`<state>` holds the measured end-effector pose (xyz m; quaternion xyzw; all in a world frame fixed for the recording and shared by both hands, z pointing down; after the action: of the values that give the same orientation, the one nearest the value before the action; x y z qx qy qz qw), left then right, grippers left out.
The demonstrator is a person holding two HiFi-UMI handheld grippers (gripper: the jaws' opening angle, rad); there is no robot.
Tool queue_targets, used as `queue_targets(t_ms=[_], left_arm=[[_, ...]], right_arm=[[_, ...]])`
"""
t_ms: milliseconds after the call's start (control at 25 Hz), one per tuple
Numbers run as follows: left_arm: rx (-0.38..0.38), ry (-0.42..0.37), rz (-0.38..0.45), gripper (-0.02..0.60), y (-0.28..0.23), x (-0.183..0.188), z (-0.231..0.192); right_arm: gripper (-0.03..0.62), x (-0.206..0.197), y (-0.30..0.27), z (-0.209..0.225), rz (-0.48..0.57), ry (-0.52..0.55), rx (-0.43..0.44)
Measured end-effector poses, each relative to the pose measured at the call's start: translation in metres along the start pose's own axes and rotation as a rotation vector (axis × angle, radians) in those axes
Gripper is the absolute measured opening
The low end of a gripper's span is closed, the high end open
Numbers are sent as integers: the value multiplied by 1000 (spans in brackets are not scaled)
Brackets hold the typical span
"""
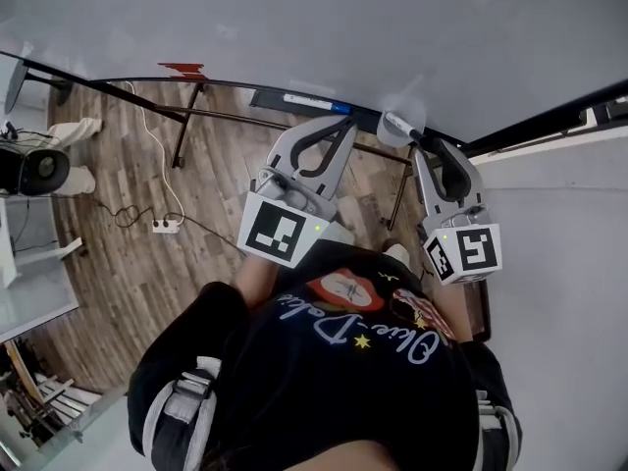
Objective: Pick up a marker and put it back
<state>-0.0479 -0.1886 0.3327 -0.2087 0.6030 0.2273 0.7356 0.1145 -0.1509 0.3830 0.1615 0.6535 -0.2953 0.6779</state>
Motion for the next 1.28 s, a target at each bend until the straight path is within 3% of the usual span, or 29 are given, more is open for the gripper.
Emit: queue_targets(t_ms=[240, 800, 1280], left_arm=[[-43, -10, 9, 3, -6, -6, -12], [-73, 11, 14, 3, -10, -13, -32], [-72, 17, 21, 3, -5, -15, -39]], right_arm=[[109, -10, -10, 2, -32, -11, -66], [103, -21, -25, 3, -88, -48, -133], [69, -9, -30, 1, -69, 10, -172]])
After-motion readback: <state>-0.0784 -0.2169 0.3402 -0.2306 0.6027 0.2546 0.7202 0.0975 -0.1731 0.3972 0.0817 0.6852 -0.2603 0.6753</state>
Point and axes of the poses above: the fingertips, and each gripper's own axes: y backward along the fingers, z to its right, x out of its top, the point moved 5 cm from there along y, backward along the fingers, and after that the axes turned 15 degrees about x, right-handed, at the moved point
